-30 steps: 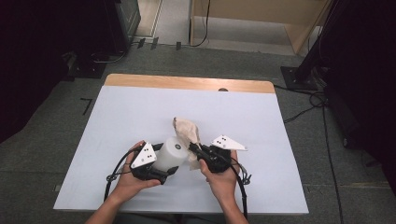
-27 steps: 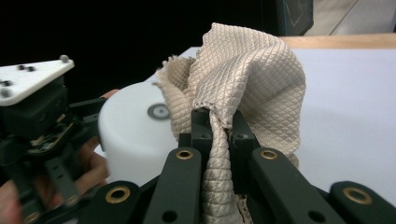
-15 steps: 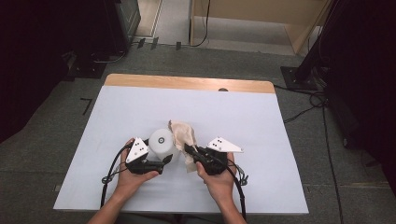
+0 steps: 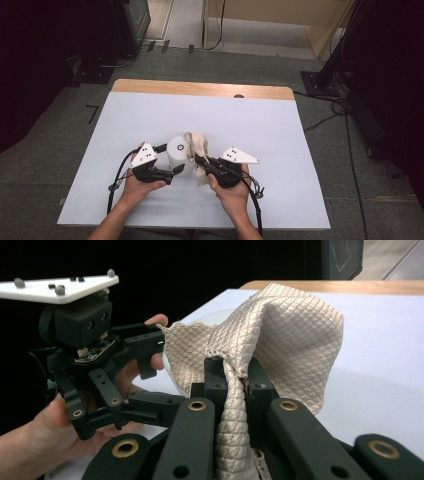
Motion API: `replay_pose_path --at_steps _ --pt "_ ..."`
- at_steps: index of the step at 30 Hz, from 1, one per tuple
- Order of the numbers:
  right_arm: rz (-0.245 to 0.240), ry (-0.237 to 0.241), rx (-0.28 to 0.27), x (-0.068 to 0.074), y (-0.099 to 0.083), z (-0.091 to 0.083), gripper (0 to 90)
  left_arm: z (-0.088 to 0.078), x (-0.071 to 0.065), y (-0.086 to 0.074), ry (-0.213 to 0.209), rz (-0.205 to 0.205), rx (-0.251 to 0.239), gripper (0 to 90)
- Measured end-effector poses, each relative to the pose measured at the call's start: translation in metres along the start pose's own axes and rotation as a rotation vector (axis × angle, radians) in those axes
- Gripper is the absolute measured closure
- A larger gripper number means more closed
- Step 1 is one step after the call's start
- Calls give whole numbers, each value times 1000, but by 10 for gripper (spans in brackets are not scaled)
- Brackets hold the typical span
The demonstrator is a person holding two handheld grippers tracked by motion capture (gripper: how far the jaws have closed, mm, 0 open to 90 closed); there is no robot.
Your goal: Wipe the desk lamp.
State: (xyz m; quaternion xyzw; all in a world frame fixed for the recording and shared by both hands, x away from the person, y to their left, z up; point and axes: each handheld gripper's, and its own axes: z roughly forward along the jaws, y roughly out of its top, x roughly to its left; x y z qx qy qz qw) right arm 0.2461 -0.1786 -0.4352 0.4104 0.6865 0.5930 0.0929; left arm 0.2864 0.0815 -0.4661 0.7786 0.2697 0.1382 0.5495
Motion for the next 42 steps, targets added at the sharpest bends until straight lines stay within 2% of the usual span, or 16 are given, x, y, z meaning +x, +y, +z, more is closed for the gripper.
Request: replay_pose_path --at_steps 3,6,9,15,19,21,25,28,33,35,38,41,42 --pt "21 9 11 -4 -5 8 851 5 1 3 8 2 5 97" --pt "63 16 -2 -11 -10 13 851 8 4 3 0 -1 15 89" --pt "99 4 17 -19 -16 18 851 11 4 2 8 13 23 87" --pt "194 -31 134 -35 -31 31 852 11 -1 2 23 44 34 88" --pt "206 -78 241 -39 -40 39 852 10 -4 2 41 37 43 89" --pt "209 -89 269 -38 -42 41 853 9 -5 3 47 38 44 89" --pt "199 -82 253 -33 -38 38 853 6 -7 1 48 38 46 89" --pt "179 -46 185 -22 -27 27 853 4 -9 0 39 39 47 89" --pt "103 -10 58 -5 -2 7 853 0 -15 -1 12 60 43 90" --pt "81 6 25 0 6 0 852 0 -16 -2 3 72 42 90" --pt "44 -1 17 3 9 -2 852 -1 -20 -2 3 91 47 91" --pt "69 -10 13 -4 4 0 852 -2 -16 -3 2 68 48 95" --pt "79 -24 47 -8 0 4 852 -2 -17 -3 4 70 47 96"
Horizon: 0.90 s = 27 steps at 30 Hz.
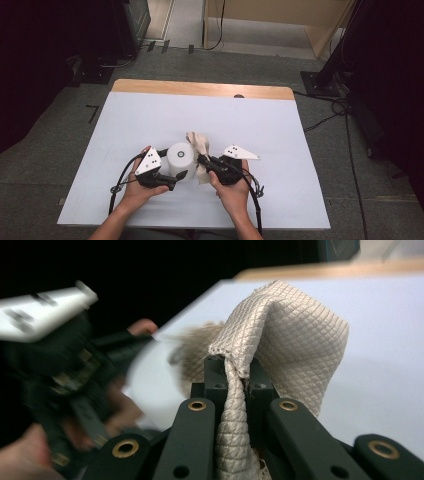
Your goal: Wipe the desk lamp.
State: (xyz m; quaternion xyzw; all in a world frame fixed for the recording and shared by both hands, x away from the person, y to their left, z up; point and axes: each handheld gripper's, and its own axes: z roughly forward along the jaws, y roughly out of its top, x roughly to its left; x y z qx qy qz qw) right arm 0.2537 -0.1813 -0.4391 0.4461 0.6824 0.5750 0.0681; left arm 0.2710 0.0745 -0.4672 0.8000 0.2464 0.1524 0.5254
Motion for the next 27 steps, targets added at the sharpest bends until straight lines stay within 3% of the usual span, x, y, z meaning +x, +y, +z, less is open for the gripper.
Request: replay_pose_path --at_steps 2,10,13,18,23,27 --pt "17 -10 24 -4 -8 6 853 0 0 0 6 -4 2 96" --pt "110 -68 213 -23 -37 32 853 -1 2 0 4 1 1 97" --pt "113 -69 217 -23 -37 32 853 -1 2 -1 4 0 1 97" --pt "106 -7 114 -15 -22 18 853 -1 1 -1 4 -1 0 97" --pt "57 26 14 -2 -1 -1 852 -1 -1 -1 -22 9 -1 97" --pt "28 45 -36 3 6 -9 851 0 -4 -1 -44 22 -7 98"
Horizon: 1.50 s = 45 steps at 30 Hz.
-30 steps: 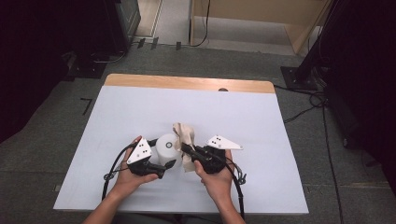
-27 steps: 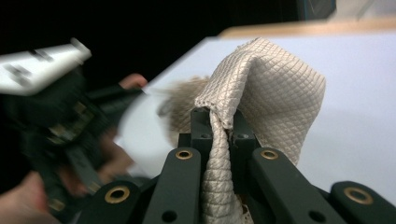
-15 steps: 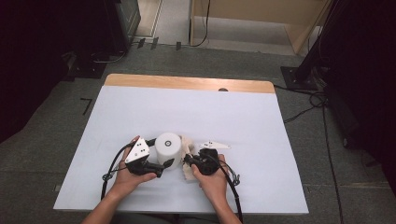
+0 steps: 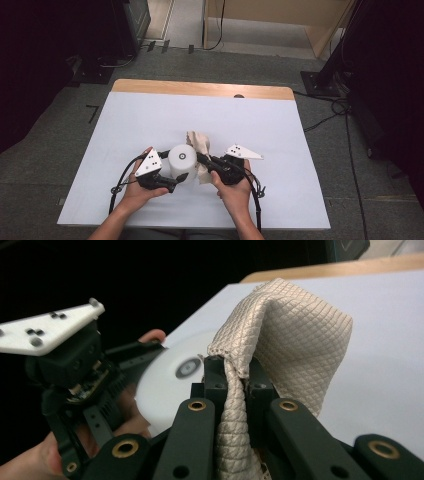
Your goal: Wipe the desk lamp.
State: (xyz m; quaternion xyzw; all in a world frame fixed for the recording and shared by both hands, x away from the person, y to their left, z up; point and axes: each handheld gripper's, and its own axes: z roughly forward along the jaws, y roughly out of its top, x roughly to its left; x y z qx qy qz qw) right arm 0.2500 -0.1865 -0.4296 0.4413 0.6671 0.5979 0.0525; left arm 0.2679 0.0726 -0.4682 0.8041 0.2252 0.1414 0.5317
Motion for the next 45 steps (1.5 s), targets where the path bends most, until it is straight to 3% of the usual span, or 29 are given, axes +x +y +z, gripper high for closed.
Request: replay_pose_path --at_steps 2,5,9,14,23,25,27,32,38,42,45 --pt "-15 -9 6 1 0 0 851 0 1 0 -2 -1 2 98" --pt "10 8 -6 -4 -2 1 851 -1 1 0 -4 -1 4 99" --pt "9 -34 23 -10 -9 6 852 -1 1 0 -1 1 7 101" --pt "35 -65 86 -19 -21 16 852 -1 0 0 2 1 11 101" --pt "107 -103 252 -36 -39 32 851 0 0 1 9 -2 13 100" --pt "110 -107 261 -36 -40 32 852 -1 -1 1 9 -1 13 100" --pt "104 -104 248 -35 -39 31 853 -1 0 1 7 -2 13 100" --pt "85 -61 149 -24 -26 19 853 -1 0 1 7 -1 14 100" --pt "4 -18 36 -2 -3 0 852 0 0 1 7 0 13 100" --pt "-41 -38 29 4 0 -2 852 1 0 0 9 -1 22 106" --pt "-23 -53 29 -3 -6 -1 852 1 0 0 12 2 28 119"
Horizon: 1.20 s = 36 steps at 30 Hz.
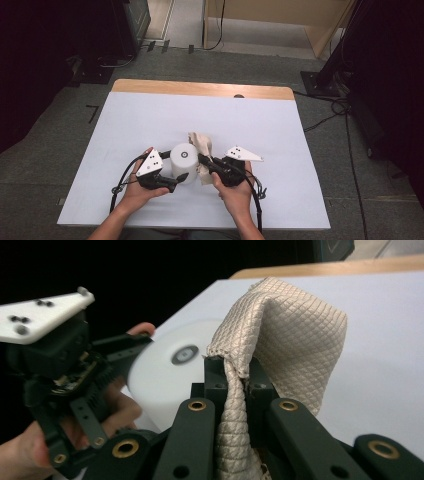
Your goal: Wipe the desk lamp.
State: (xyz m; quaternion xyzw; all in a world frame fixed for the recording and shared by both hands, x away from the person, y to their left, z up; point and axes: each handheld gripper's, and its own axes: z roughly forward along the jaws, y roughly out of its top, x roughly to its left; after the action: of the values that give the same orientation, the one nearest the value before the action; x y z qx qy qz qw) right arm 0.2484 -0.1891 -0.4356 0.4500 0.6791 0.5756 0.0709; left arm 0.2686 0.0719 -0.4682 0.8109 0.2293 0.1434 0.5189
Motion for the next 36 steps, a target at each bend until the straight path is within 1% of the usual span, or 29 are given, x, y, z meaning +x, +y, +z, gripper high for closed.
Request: replay_pose_path --at_steps 3,4,6,7,8,13,15,17,22,24,25,27,29,30,31,33,36 --pt "19 -7 14 -7 -5 3 852 0 1 -1 -9 -8 -5 133" --pt "40 -3 31 -11 -8 5 852 0 2 -1 -16 -13 -3 132" --pt "58 0 46 -14 -12 9 852 1 5 -2 -39 -26 12 123" --pt "76 6 64 -17 -16 13 852 2 4 -3 -33 -24 16 113" --pt "77 9 71 -18 -18 15 852 3 4 -3 -25 -20 22 110" --pt "114 35 116 -23 -25 21 852 4 4 -3 -15 -32 16 90" --pt "117 41 133 -23 -28 24 852 4 4 -2 -12 -38 11 83" --pt "115 52 156 -23 -31 27 851 3 5 -2 -10 -35 10 80" --pt "144 42 213 -28 -37 35 851 2 6 -2 -10 -32 13 81" --pt "143 41 214 -27 -37 35 851 2 5 -2 -9 -30 15 82" --pt "139 40 206 -26 -36 34 851 2 5 -2 -7 -28 16 82" --pt "140 54 175 -23 -31 30 851 2 5 -2 -7 -27 16 82" --pt "129 76 125 -19 -23 24 851 2 5 -2 -6 -23 17 83" --pt "118 85 94 -16 -18 20 851 2 5 -2 -6 -22 17 83" --pt "103 92 77 -14 -15 17 850 2 5 -2 -7 -21 18 83" --pt "59 114 22 -7 -6 9 849 2 5 -2 -9 -20 18 83" --pt "21 125 -12 -2 1 3 849 2 4 -2 -10 -20 17 83"
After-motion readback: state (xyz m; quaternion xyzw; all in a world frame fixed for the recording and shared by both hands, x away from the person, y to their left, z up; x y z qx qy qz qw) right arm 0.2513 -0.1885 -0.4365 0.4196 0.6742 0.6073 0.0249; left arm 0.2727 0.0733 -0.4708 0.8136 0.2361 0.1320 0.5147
